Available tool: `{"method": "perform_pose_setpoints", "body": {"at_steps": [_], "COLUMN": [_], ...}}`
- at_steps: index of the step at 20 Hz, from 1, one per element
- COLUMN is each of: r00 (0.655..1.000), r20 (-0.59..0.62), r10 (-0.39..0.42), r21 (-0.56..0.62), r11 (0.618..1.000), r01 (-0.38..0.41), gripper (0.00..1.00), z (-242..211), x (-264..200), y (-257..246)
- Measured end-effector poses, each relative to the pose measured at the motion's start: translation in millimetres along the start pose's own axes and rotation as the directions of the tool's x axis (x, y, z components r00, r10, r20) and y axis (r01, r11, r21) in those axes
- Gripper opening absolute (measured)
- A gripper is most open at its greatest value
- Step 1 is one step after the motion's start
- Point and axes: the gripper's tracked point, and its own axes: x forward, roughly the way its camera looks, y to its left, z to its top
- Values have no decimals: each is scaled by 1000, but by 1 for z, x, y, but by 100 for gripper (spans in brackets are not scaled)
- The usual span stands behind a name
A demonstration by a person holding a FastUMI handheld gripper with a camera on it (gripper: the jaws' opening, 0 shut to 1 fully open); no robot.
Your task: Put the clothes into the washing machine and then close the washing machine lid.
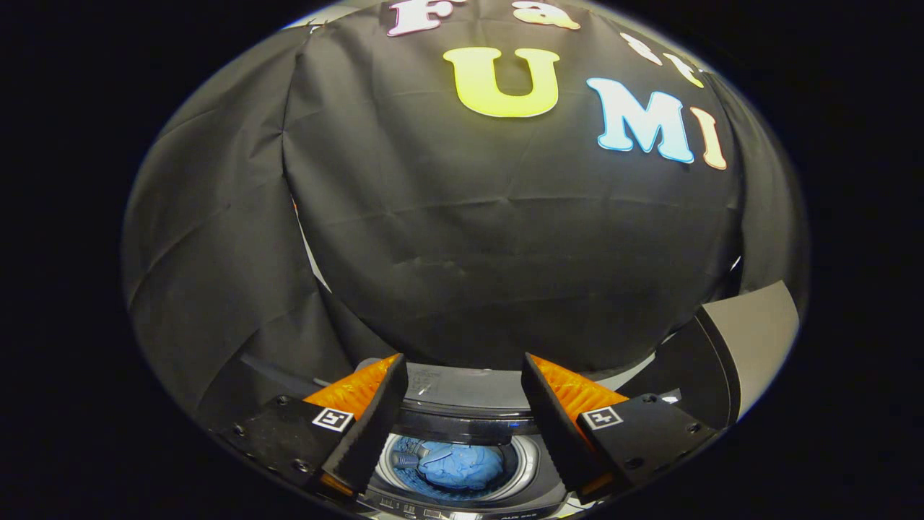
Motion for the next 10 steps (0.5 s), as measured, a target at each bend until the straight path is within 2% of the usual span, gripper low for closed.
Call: {"method": "perform_pose_setpoints", "body": {"at_steps": [6, 10], "r00": [1000, 999], "r20": [-7, -31], "r10": [7, 27], "r21": [4, 13], "r11": [1000, 1000], "r01": [-7, -27], "gripper": [99, 99], "z": [-20, -50], "x": [-16, -32], "y": [4, 8]}}
